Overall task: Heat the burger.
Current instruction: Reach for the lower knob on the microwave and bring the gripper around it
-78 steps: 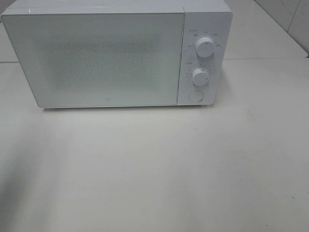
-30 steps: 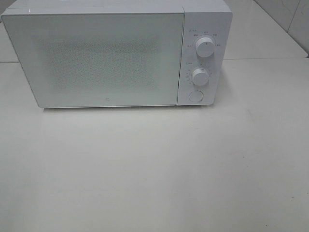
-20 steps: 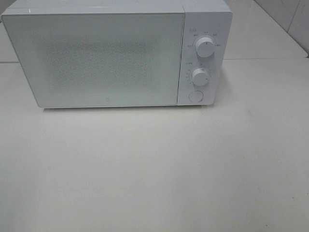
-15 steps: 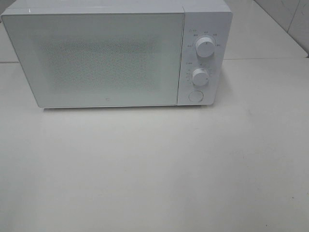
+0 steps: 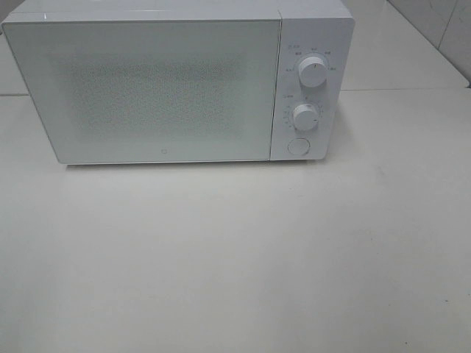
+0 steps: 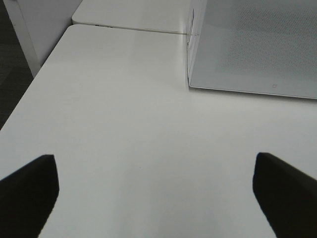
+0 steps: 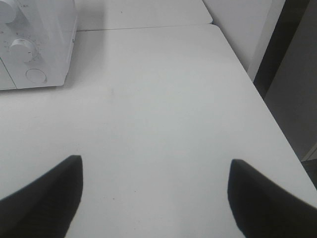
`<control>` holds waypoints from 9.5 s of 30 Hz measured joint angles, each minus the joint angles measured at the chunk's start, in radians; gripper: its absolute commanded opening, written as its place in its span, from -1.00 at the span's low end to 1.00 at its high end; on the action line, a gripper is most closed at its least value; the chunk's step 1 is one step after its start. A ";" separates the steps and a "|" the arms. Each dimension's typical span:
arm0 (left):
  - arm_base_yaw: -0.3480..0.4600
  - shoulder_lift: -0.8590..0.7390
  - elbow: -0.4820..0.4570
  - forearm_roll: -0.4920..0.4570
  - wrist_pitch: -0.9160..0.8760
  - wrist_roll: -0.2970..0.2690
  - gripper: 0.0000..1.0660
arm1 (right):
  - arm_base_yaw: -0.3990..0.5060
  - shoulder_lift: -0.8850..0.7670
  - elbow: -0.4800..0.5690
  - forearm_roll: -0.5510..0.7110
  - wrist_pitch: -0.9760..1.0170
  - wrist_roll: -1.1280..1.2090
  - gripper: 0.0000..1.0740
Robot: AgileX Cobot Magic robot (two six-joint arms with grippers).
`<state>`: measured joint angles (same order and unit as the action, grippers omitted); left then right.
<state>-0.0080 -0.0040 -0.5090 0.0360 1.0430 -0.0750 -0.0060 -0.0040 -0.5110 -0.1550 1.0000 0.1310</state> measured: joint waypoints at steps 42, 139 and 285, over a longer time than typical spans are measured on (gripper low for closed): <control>0.000 0.000 0.000 0.000 0.000 0.000 0.87 | 0.000 0.593 0.157 0.031 -0.855 0.060 0.42; 0.000 0.000 0.000 0.000 0.000 0.000 0.87 | 0.875 1.653 0.197 1.068 -2.175 -0.448 0.42; 0.001 0.000 0.000 0.000 0.000 0.000 0.87 | 0.615 2.094 -0.254 0.649 -2.176 1.437 -1.00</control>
<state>-0.0070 -0.0040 -0.5090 0.0360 1.0430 -0.0750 0.6090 2.0900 -0.7650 0.4940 -1.1760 1.5680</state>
